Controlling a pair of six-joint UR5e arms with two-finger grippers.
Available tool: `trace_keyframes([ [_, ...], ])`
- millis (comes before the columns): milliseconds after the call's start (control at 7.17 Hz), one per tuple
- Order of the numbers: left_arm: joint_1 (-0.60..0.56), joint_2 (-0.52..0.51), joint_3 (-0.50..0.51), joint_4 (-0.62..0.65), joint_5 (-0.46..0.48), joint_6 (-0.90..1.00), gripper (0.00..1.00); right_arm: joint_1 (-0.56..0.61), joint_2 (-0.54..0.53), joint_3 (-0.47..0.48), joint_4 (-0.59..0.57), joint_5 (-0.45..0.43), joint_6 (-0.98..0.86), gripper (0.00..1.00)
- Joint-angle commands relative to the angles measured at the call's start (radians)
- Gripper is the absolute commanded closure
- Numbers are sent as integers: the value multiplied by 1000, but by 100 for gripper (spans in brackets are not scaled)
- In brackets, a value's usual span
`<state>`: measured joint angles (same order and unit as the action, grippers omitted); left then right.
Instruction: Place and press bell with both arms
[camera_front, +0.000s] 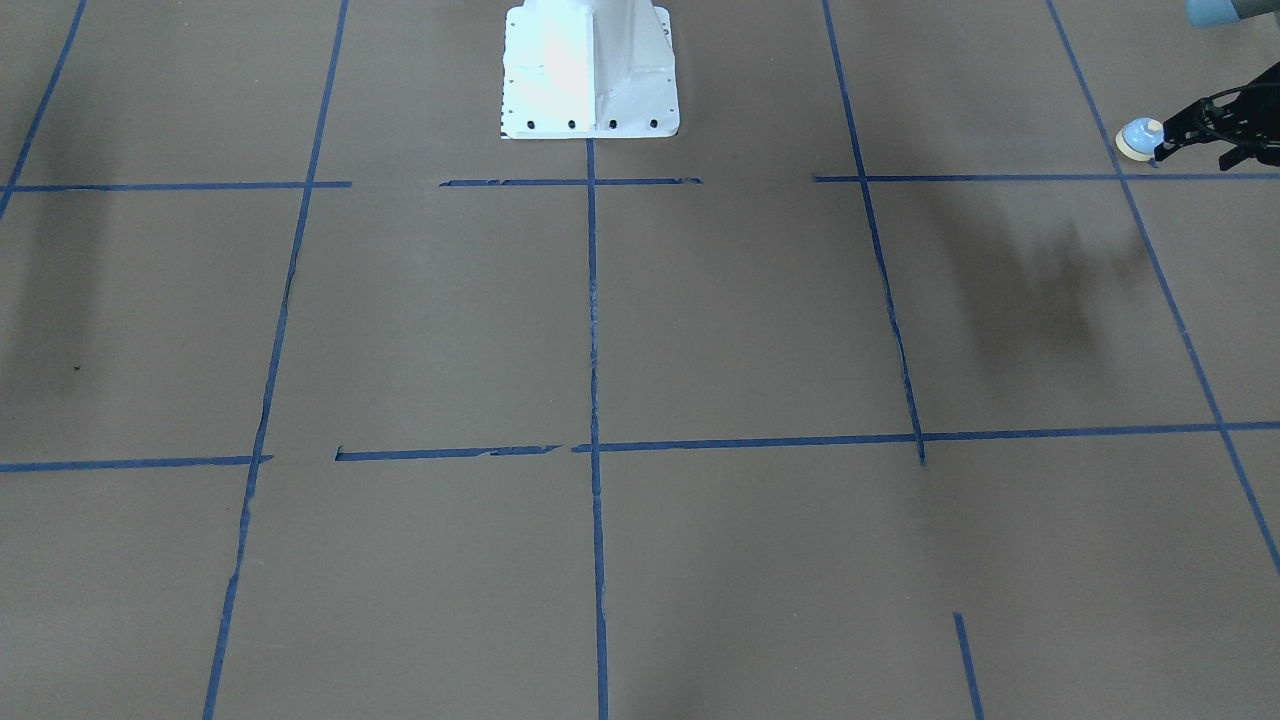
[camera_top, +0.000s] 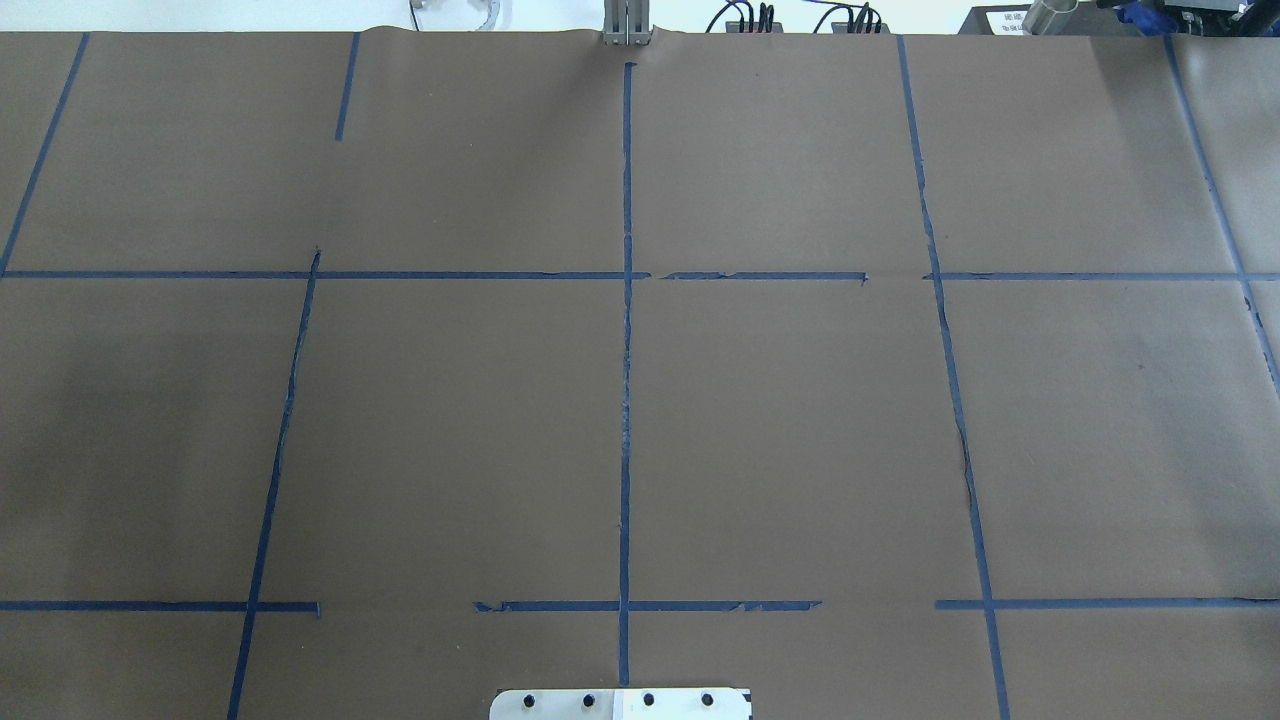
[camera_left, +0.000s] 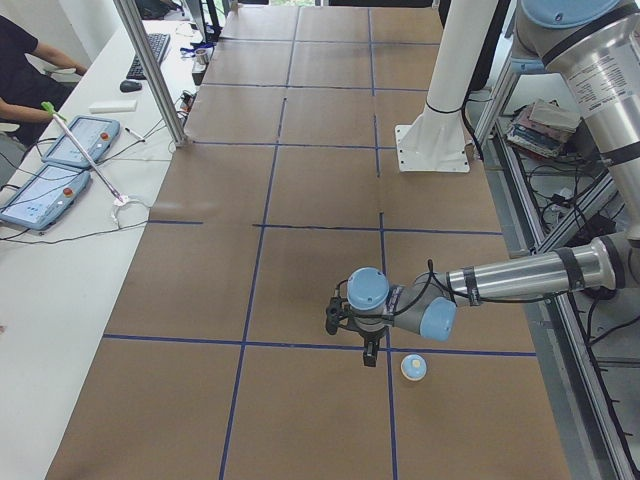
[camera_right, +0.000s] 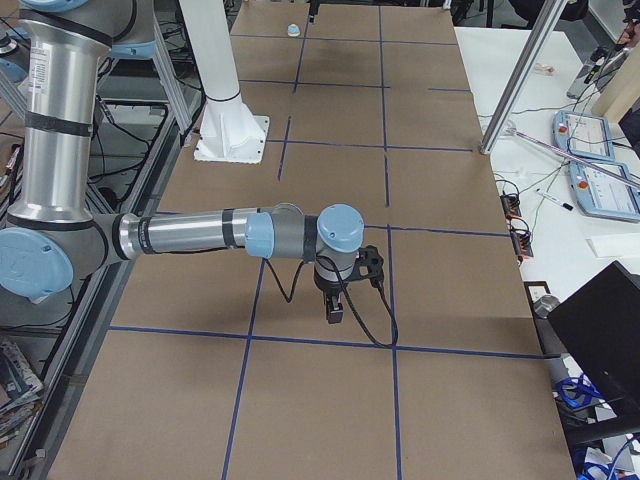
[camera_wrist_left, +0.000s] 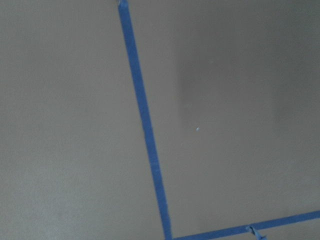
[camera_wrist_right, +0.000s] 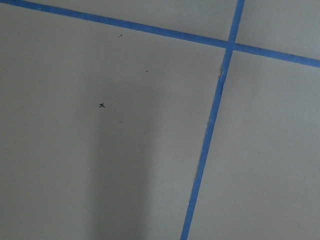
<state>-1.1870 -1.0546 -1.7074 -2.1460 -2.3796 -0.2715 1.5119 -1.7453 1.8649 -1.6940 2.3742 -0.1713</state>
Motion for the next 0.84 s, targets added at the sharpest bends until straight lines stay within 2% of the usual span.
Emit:
trace_keyframes([
  [0,145,45,57,-118,0,-95,0,-4,-2,-1,8,-6,18,0],
  [140,170,45,72,-118,2,-94,0,-7,-2,-4,8,-7,18,0],
  [419,200,45,156,-205,8,-92,0,-7,0,-7,10,-3,19,0],
  [698,259,44,160,-221,8,-98,0,-7,0,-7,10,-4,18,0],
])
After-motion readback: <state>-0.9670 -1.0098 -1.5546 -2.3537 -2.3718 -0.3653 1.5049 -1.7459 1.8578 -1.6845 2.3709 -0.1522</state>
